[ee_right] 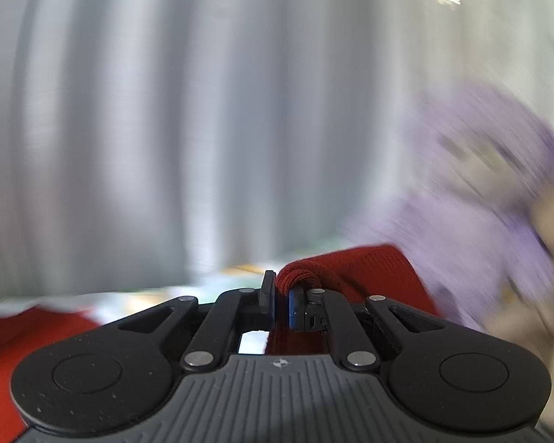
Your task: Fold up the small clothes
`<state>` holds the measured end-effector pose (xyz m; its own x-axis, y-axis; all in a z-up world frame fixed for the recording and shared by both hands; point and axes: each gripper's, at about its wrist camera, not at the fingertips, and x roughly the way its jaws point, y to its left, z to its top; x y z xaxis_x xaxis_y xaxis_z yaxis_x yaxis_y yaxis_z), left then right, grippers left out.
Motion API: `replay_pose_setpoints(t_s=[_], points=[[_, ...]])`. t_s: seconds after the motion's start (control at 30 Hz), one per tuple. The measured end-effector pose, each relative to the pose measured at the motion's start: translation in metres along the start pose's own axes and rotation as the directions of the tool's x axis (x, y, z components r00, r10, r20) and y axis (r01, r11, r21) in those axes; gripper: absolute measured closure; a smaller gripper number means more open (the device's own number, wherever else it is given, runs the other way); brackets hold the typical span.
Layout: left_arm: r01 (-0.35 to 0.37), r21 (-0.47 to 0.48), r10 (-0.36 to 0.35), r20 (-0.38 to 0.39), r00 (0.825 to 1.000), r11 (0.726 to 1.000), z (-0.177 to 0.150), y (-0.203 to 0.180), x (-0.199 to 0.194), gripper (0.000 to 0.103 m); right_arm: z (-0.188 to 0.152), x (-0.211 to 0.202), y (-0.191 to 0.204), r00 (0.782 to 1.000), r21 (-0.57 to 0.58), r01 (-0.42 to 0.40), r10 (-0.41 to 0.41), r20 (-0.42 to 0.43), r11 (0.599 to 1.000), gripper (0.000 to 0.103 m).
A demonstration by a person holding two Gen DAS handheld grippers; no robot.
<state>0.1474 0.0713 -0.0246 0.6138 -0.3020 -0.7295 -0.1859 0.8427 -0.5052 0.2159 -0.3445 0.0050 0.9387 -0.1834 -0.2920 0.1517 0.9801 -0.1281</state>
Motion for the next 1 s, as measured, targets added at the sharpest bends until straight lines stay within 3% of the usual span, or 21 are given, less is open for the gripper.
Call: replay_pose_setpoints(t_s=[0.03, 0.07, 0.1, 0.13, 0.2, 0.27, 0.33, 0.4, 0.5, 0.57, 0.67, 0.73, 0.87, 0.9, 0.93, 1.0], points=[[0.031, 0.006, -0.031, -0.002, 1.0, 0.999, 0.007, -0.004, 0.006, 0.0, 0.001, -0.013, 0.033, 0.992, -0.1, -0.123, 0.125, 0.015, 0.987, 0.097], [0.057, 0.01, -0.057, -0.006, 0.998, 0.998, 0.012, -0.007, 0.011, 0.0, 0.0, -0.025, 0.064, 0.969, -0.198, -0.245, 0.248, -0.012, 0.949, 0.096], [0.081, 0.013, -0.081, -0.011, 0.997, 0.997, 0.018, -0.009, 0.017, 0.0, -0.005, -0.037, 0.09, 0.935, -0.275, -0.35, 0.35, -0.052, 0.896, 0.088], [0.101, 0.016, -0.101, -0.017, 0.995, 0.995, 0.023, -0.01, 0.024, 0.0, -0.012, -0.047, 0.11, 0.909, -0.312, -0.413, 0.409, -0.081, 0.856, 0.069], [0.116, 0.019, -0.115, -0.035, 0.993, 0.993, 0.032, -0.011, 0.039, 0.0, -0.027, -0.063, 0.137, 0.876, -0.352, -0.481, 0.454, -0.163, 0.803, 0.041], [0.123, 0.034, -0.121, -0.052, 0.991, 0.992, 0.041, -0.012, 0.053, 0.0, -0.038, -0.07, 0.141, 0.861, -0.311, -0.509, 0.465, -0.208, 0.803, 0.041], [0.123, 0.023, -0.121, -0.054, 0.991, 0.992, 0.049, -0.011, 0.065, 0.0, -0.045, -0.074, 0.132, 0.825, -0.206, -0.552, 0.494, -0.274, 0.808, 0.041], [0.153, -0.015, -0.154, -0.074, 0.985, 0.988, 0.057, -0.009, 0.079, 0.001, -0.05, -0.081, 0.116, 0.806, -0.075, -0.554, 0.511, -0.3, 0.829, 0.041], [0.149, -0.064, -0.156, -0.118, 0.981, 0.987, 0.071, -0.007, 0.105, 0.013, -0.055, -0.08, 0.091, 0.787, 0.148, -0.527, 0.547, -0.286, 0.837, 0.041], [0.115, -0.061, -0.123, -0.15, 0.981, 0.992, 0.074, -0.009, 0.119, 0.016, -0.057, -0.077, 0.078, 0.783, 0.263, -0.515, 0.573, -0.243, 0.816, 0.041], [0.122, -0.027, -0.124, -0.135, 0.983, 0.992, 0.076, -0.014, 0.124, 0.019, -0.06, -0.075, 0.067, 0.769, 0.411, -0.498, 0.608, -0.197, 0.764, 0.041], [0.12, -0.014, -0.121, -0.146, 0.982, 0.993, 0.078, -0.017, 0.128, 0.043, -0.064, -0.07, 0.062, 0.756, 0.484, -0.486, 0.628, -0.184, 0.727, 0.041], [0.107, 0.027, -0.101, -0.17, 0.98, 0.994, 0.081, -0.022, 0.139, 0.072, -0.074, -0.071, 0.056, 0.733, 0.563, -0.461, 0.652, -0.193, 0.686, 0.042], [0.102, 0.035, -0.093, -0.185, 0.978, 0.994, 0.082, -0.022, 0.142, 0.089, -0.076, -0.07, 0.056, 0.732, 0.566, -0.455, 0.651, -0.202, 0.687, 0.043], [0.098, 0.034, -0.089, -0.198, 0.976, 0.995, 0.082, -0.021, 0.145, 0.095, -0.077, -0.069, 0.055, 0.732, 0.567, -0.449, 0.649, -0.21, 0.69, 0.044], [0.101, 0.044, -0.091, -0.196, 0.976, 0.994, 0.084, -0.019, 0.145, 0.096, -0.078, -0.065, 0.056, 0.728, 0.572, -0.441, 0.649, -0.224, 0.692, 0.044]])
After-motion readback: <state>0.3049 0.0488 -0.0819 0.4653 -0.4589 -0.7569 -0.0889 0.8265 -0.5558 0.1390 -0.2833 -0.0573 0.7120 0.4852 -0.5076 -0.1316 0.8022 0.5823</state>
